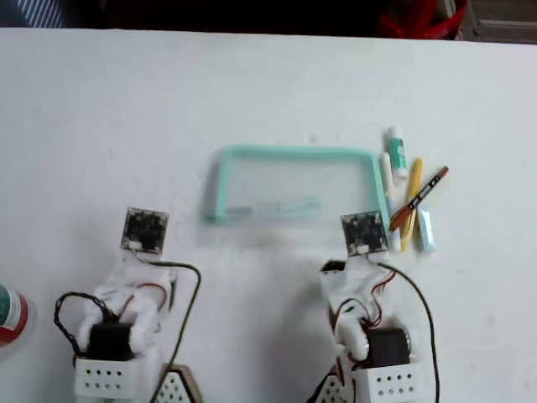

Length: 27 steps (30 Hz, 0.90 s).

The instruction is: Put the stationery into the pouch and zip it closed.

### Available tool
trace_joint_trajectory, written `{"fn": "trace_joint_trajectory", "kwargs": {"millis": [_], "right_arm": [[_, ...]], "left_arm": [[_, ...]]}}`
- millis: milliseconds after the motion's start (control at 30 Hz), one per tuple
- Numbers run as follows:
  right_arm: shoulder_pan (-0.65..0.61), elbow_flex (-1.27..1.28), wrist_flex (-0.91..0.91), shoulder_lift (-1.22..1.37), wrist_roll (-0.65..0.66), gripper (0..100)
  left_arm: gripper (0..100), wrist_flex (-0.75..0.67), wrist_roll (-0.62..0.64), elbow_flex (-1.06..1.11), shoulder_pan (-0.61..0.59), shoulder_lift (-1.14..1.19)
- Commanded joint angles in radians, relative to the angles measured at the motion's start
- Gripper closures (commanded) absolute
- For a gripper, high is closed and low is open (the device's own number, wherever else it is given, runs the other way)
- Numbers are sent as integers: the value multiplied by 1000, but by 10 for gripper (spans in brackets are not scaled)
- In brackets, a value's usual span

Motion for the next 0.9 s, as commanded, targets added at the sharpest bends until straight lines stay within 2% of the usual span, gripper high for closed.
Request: {"fn": "trace_joint_trajectory", "kwargs": {"millis": [0,767,867], "right_arm": [[8,8,-19,-4,-8,979],[7,8,-19,-4,-6,979],[5,8,-19,-4,-6,979]], "left_arm": [[967,155,5,-3,10,-5],[967,157,9,-3,13,-5],[967,115,9,-3,15,-5]]}}
